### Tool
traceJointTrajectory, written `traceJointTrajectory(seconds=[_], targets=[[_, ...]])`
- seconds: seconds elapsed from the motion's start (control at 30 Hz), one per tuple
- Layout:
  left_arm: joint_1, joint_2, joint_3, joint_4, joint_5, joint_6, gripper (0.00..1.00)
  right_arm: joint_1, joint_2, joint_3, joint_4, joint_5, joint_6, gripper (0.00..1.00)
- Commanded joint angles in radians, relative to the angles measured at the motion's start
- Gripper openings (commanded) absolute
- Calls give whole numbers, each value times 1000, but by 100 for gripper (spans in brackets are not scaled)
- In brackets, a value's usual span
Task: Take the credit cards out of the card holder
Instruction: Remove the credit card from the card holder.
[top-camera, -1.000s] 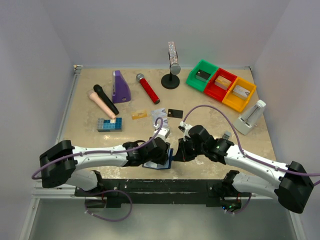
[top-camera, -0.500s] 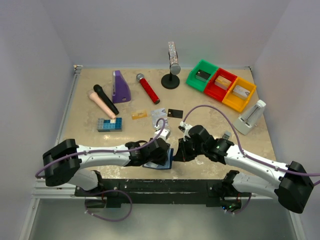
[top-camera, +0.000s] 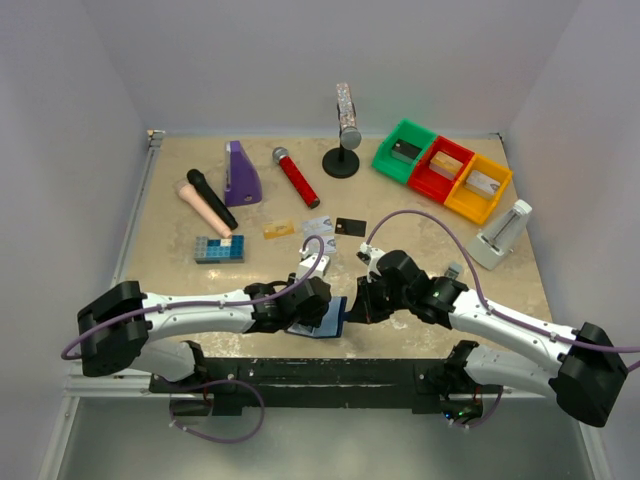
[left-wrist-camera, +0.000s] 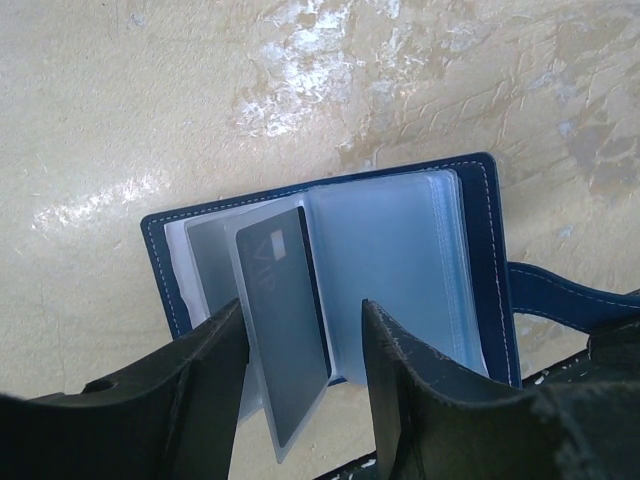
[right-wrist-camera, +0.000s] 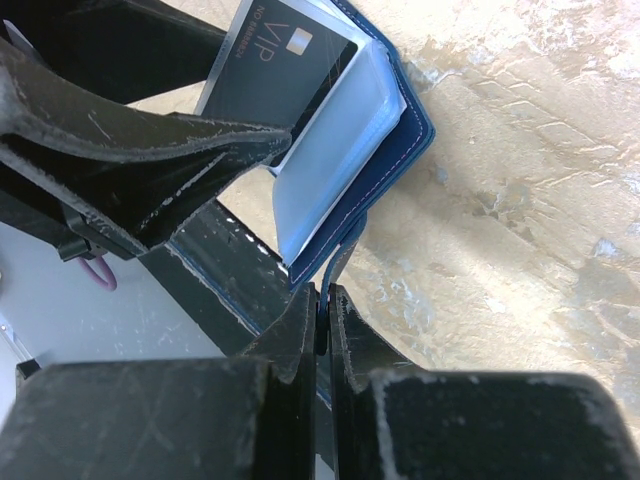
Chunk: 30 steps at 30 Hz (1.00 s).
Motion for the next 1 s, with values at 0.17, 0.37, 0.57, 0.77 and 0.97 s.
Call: traceJointTrajectory(seconds=[0.17, 0.37, 0.57, 0.77, 0.97], targets=[[-4, 8, 16, 20, 1, 0, 45, 6, -41, -9, 3, 13, -3, 0], [-4, 2, 18, -21, -42, -12, 37, 6, -78, -10, -52, 53, -5, 17], [0, -64, -17, -74, -95, -35, 37, 5, -140, 23, -190, 162, -21, 51], [11, -168, -53, -115, -126, -55, 40, 5, -219, 91, -289, 214, -51, 56], [23, -337, -131, 44, -68, -32, 41, 5, -204, 74, -59, 34, -23, 36]])
